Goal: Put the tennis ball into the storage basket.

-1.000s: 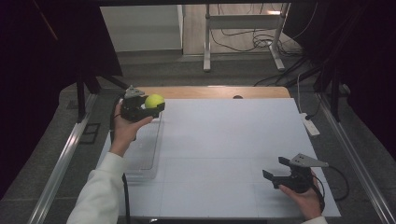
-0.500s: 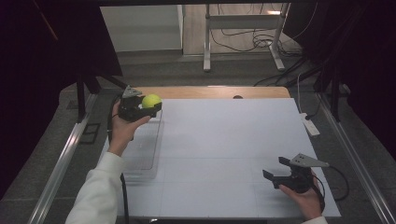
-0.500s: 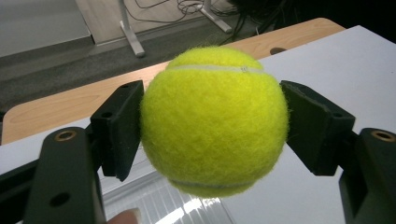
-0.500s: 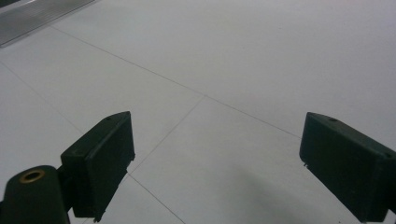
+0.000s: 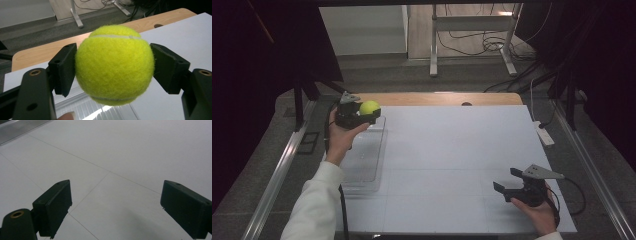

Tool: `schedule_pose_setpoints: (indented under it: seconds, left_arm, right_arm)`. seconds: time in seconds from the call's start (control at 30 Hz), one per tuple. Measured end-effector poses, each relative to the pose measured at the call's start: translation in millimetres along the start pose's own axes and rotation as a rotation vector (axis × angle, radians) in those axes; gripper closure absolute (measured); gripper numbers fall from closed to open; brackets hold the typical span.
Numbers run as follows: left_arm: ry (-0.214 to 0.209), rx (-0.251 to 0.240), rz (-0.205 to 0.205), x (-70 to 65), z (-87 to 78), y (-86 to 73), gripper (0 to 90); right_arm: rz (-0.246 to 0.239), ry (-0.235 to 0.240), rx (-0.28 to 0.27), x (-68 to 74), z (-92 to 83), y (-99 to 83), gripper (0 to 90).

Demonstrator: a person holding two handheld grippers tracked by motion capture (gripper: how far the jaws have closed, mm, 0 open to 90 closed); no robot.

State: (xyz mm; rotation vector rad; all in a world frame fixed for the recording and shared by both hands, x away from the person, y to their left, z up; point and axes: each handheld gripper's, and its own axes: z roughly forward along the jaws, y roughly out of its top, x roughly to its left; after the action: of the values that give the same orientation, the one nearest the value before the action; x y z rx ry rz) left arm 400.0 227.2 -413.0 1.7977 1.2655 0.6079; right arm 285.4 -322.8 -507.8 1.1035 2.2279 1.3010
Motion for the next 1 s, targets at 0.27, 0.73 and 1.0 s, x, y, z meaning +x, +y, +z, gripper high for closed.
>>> schedule_pose_setpoints:
  seconds: [0.27, 0.73, 1.0]
  left_arm:
    - [0.02, 0.003, -0.021, 10.3, -1.5, -2.4, 26.8]
    - [0.062, 0.018, -0.038, 21.7, -2.4, -4.2, 26.8]
    - [0.09, 0.04, -0.056, 32.8, -0.1, -11.0, 26.7]
  right_arm:
    - [0.001, -0.001, 0.001, -0.1, 0.5, 0.0, 10.3]
    - [0.002, -0.003, 0.006, 0.1, 1.2, -0.3, 10.4]
    - [0.002, -0.004, 0.005, -0.2, 1.2, -0.3, 10.4]
